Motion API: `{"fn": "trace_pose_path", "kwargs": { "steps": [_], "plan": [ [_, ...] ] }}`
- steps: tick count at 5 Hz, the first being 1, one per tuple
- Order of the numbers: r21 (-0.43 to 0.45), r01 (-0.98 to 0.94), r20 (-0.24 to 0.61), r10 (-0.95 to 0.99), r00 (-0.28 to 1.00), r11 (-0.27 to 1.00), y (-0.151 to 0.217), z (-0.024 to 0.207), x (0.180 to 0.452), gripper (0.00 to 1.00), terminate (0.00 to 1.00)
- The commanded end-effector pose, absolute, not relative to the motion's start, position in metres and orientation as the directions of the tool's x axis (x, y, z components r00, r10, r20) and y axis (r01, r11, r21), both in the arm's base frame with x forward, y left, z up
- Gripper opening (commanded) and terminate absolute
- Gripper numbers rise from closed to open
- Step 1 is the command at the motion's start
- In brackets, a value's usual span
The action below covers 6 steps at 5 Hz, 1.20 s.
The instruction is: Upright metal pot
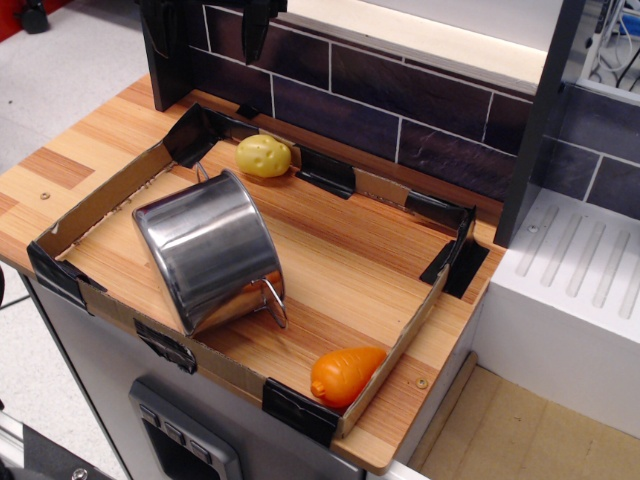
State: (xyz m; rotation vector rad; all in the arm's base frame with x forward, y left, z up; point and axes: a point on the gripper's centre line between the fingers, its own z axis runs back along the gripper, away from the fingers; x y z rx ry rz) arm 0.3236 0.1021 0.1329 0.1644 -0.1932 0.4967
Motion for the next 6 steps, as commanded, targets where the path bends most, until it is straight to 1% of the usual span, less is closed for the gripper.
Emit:
{"fn": "trace_pose_path", "kwargs": {
  "steps": [1,2,3,4,5,6],
  "plan": [
    [0.109,-0.487,0.223,0.456,0.862,0.867,0.102,0.133,0.324,1.00,0.00],
    [0.173,-0.539,0.202,0.506,0.838,0.824,0.083,0.139,0.324,1.00,0.00],
    [0.272,-0.592,0.169,0.568,0.805,0.758,0.063,0.146,0.317,1.00,0.00],
    [0.340,-0.602,0.091,0.611,0.786,0.723,0.053,0.145,0.310,1.00,0.00],
    [0.407,-0.553,-0.022,0.613,0.790,0.727,0.054,0.135,0.304,1.00,0.00],
    [0.462,-0.502,-0.074,0.596,0.799,0.731,0.063,0.131,0.300,1.00,0.00]
  ]
}}
